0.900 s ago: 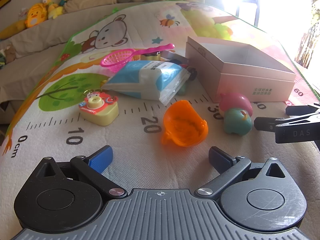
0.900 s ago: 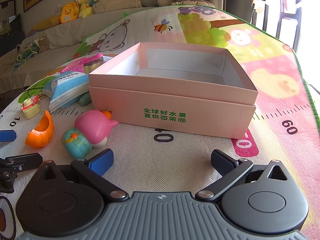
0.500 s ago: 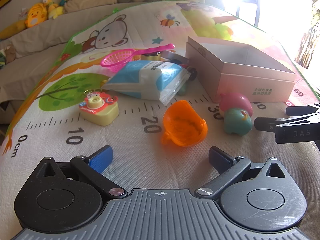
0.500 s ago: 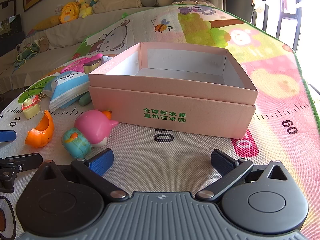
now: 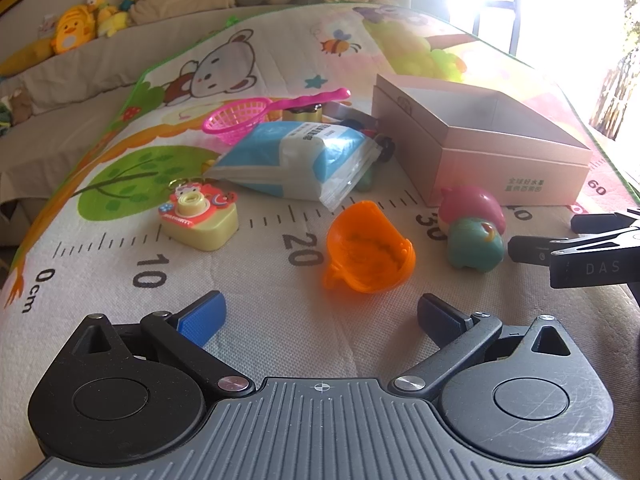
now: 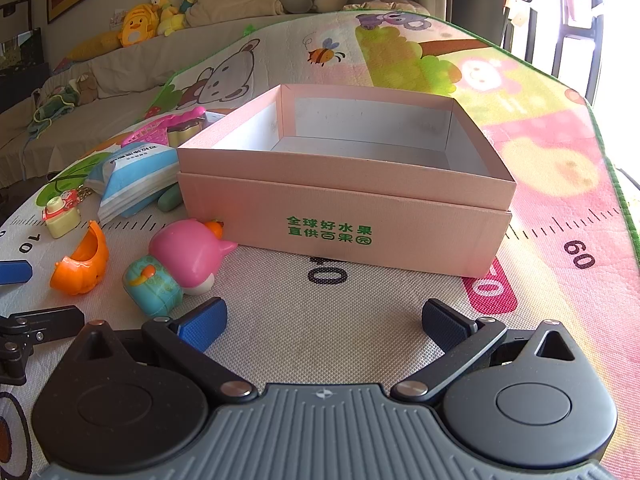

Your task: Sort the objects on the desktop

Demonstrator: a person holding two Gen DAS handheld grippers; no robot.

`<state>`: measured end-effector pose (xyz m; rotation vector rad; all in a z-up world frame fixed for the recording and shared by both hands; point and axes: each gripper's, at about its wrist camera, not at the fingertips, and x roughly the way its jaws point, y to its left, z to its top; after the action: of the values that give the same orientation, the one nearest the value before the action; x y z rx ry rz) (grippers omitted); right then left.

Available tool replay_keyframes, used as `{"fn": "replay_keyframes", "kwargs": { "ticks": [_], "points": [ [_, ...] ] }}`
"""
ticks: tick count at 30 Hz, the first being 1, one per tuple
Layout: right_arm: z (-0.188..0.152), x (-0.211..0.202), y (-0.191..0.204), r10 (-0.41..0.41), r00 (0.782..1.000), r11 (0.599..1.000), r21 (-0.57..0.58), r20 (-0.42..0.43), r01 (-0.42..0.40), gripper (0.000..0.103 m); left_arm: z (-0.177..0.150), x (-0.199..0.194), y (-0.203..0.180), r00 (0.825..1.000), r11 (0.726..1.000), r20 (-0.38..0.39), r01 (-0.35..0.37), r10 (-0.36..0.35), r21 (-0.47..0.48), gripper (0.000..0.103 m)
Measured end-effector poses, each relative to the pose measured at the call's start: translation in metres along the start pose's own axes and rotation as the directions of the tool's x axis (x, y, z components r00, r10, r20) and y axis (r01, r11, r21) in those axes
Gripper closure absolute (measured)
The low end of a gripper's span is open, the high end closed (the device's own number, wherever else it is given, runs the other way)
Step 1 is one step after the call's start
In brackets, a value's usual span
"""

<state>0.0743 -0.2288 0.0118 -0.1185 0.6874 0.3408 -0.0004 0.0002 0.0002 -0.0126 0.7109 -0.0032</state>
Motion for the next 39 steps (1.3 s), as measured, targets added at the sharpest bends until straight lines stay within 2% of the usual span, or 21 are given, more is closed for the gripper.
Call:
{"fn": "replay_keyframes", "kwargs": {
  "ticks": [16,23,29,39],
  "points": [
    [0.002,0.001,0.000,0.000,1.000,1.000,0.002,-0.005,0.000,0.000,0.000,0.000,0.000,1.000,1.000,0.000,0.001,-0.001,-0.001,0.000],
    [0.002,-0.006,0.003,-0.012,0.998,1.000,0.023,-0.069,0.013,0.000,0.000,0.000,0.000,1.000,1.000,0.000,0.000,0.000,-0.001,0.000],
    [-0.004,-0.012,0.008,-0.039,0.995,0.998,0.039,-0.089,0.043,0.000,0.000,0.000,0.000,1.000,1.000,-0.003,-0.001,0.001,0.000,0.000],
    [-0.005,-0.017,0.005,-0.008,0.995,0.999,0.031,-0.097,0.011,0.000,0.002,-0.002,0.001,1.000,1.000,-0.023,0.001,-0.001,0.008,0.000]
  ]
}}
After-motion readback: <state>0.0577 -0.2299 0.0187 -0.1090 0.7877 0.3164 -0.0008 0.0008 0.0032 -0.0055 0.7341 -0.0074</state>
